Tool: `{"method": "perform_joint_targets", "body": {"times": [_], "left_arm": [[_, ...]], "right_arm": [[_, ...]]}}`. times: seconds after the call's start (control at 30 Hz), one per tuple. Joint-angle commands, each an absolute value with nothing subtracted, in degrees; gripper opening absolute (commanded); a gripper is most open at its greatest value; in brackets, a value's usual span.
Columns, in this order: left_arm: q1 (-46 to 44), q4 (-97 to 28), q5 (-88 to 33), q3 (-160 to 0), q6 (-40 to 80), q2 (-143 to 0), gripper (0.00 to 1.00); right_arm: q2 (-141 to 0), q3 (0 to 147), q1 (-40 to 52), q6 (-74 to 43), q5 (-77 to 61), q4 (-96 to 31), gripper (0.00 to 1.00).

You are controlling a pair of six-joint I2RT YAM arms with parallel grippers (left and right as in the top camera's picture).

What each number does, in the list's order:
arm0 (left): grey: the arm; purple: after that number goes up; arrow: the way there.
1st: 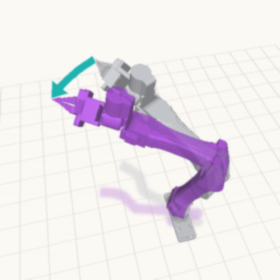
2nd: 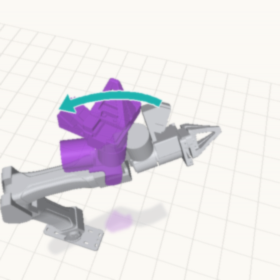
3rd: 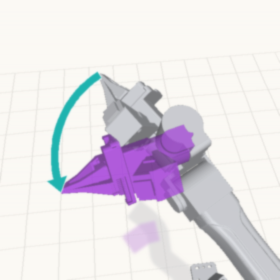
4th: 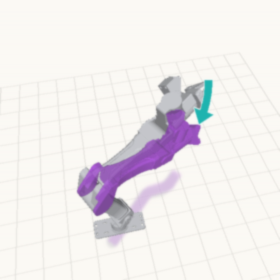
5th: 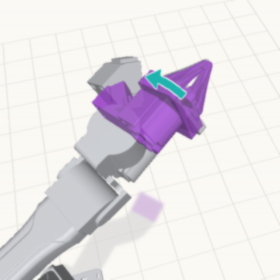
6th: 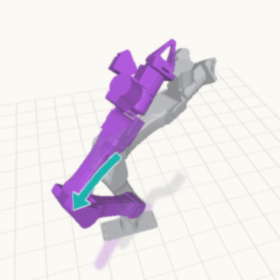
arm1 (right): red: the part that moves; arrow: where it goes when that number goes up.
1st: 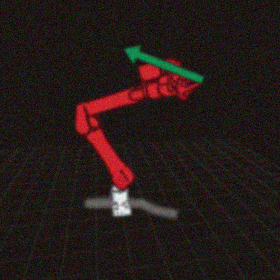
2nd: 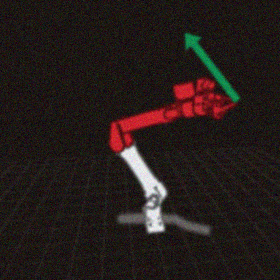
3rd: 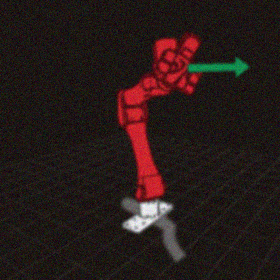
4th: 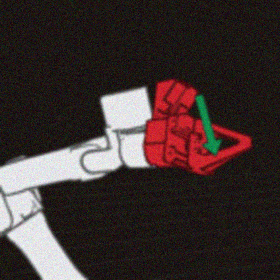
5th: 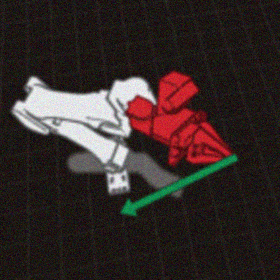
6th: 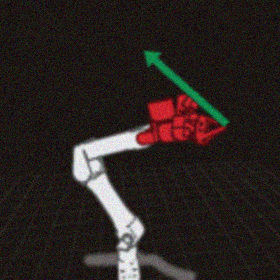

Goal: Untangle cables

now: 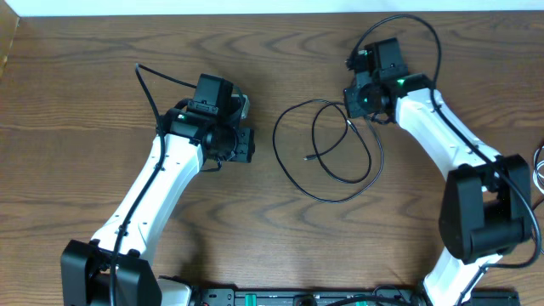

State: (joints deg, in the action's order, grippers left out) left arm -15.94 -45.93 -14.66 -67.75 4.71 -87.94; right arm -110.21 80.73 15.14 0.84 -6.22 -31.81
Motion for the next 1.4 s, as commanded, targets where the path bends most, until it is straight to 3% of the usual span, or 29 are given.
{"method": "perform_joint_targets", "body": {"times": [0.0,0.1,0.2,0.43,0.5,0.7,1.17,1.37], "left_arm": [[-15.77,-45.84,-14.11,-67.48,5.21,-86.78,0.51],[-15.77,-45.84,-14.11,-67.48,5.21,-86.78,0.51],[-15.77,-45.84,-14.11,-67.48,5.19,-86.78,0.51],[-15.77,-45.82,-14.11,-67.48,5.19,-86.78,0.51],[-15.77,-45.82,-14.11,-67.48,5.19,-86.78,0.51],[-15.77,-45.82,-14.09,-67.48,5.19,-86.78,0.51],[-15.77,-45.84,-14.11,-67.48,5.21,-86.78,0.51],[-15.77,-45.84,-14.11,-67.48,5.21,-86.78,0.51]], "right_arm": [[-113.34,80.90,16.64,8.84,-11.57,-30.35,0.04],[-115.37,80.90,17.78,13.56,-11.53,-27.99,0.17],[-117.16,80.90,19.00,20.18,-11.46,-25.50,0.25],[-118.96,80.90,20.97,31.48,-6.50,-22.65,0.61],[-119.02,80.90,20.99,32.73,-4.40,-22.59,0.65],[-119.17,80.84,20.32,33.36,1.96,-23.42,0.67],[-123.81,80.82,19.05,33.63,-3.88,-22.39,0.72],[-124.42,80.84,18.33,21.08,-9.93,-19.99,0.63]]}}
